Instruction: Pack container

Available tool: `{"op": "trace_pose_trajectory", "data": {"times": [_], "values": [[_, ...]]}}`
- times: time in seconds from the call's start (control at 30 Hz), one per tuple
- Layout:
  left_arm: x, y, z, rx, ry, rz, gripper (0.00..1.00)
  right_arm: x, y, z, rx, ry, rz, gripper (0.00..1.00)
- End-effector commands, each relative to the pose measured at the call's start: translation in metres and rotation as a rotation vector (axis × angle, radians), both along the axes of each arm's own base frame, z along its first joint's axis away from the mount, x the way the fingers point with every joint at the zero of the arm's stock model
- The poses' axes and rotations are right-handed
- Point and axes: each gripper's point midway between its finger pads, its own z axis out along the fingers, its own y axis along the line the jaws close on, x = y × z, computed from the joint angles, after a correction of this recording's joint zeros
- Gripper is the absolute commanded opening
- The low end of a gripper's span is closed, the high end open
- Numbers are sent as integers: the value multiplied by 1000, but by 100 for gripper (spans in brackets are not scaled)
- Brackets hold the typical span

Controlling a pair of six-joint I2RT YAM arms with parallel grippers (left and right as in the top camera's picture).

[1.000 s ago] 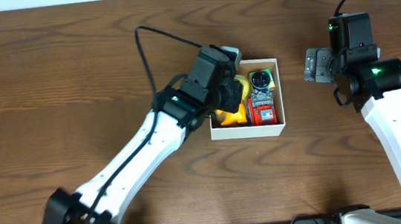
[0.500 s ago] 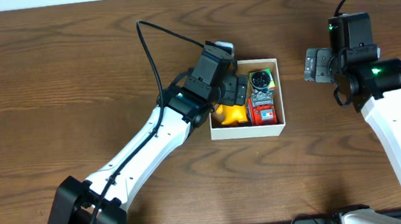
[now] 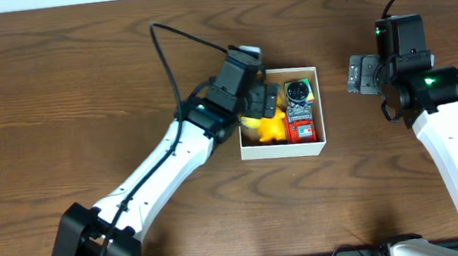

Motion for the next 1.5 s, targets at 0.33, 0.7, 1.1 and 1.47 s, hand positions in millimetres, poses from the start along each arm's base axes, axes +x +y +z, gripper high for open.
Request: {"op": "trace_pose_trajectory", "data": {"times": [0.33,0.7,1.1,1.47], "values": [[29,190,49,90,-35,469,98,0,-5,9,-3,-26,-24,99],[16,277,41,125,43,677,98,0,-5,9,-3,-26,-24,99],[15,279,40,128,50,682,98,0,-5,9,-3,-26,-24,99],[15,279,40,128,51,682,98,0,-5,9,-3,-26,-24,99]]}}
